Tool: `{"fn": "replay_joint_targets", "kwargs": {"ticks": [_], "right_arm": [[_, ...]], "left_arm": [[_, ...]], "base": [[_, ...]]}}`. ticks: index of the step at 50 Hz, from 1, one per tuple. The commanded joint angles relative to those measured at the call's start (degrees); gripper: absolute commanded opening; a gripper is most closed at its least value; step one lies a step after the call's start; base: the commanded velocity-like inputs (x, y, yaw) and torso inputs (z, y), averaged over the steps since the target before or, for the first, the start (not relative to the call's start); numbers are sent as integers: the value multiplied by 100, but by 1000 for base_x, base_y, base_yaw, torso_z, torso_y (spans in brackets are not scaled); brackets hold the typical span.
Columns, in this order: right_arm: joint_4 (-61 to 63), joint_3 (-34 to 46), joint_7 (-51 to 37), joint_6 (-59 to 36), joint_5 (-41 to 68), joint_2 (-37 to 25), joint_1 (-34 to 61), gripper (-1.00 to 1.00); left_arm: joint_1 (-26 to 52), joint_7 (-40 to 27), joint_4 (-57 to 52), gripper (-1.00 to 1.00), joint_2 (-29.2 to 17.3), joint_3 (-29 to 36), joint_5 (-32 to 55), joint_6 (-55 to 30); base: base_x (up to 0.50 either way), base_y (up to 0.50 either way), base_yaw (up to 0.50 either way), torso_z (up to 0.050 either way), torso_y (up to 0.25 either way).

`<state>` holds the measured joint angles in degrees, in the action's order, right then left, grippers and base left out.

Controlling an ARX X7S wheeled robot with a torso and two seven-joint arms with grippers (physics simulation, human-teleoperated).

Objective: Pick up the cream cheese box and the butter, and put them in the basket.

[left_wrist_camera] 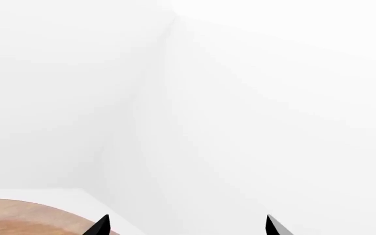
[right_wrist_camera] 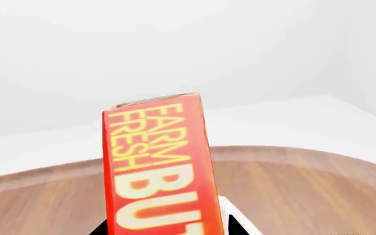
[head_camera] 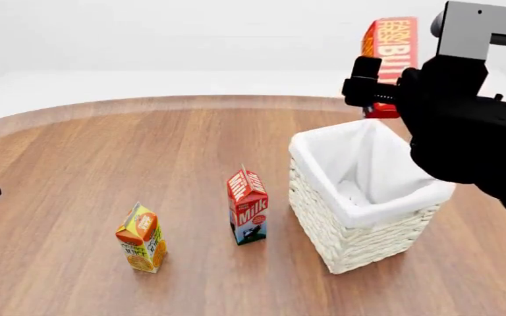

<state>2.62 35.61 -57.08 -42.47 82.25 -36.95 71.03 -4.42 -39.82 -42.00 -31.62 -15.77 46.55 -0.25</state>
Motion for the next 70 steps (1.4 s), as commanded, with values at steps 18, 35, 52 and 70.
{"fn": "replay_joint_targets", "kwargs": {"ticks": [18, 35, 52, 70], "right_arm": [[-1012, -97, 387, 565, -794, 411, 116, -100], [-1819, 12, 723, 906, -1074, 703, -111, -100], [-2170, 102, 781, 1092, -1304, 799, -236, -100], [-2520, 164, 980, 1326, -1469, 923, -409, -100]], "left_arm": [[6, -28, -14, 100, -13, 5, 22, -6], [41, -23, 31, 100, -14, 30, 8, -5], [41, -16, 48, 100, -16, 38, 10, 3], [35, -20, 40, 100, -25, 43, 7, 4]], "base": [[0, 0, 0, 0, 1], [0, 0, 0, 1, 2], [0, 0, 0, 1, 1], [0, 0, 0, 1, 2]]}}
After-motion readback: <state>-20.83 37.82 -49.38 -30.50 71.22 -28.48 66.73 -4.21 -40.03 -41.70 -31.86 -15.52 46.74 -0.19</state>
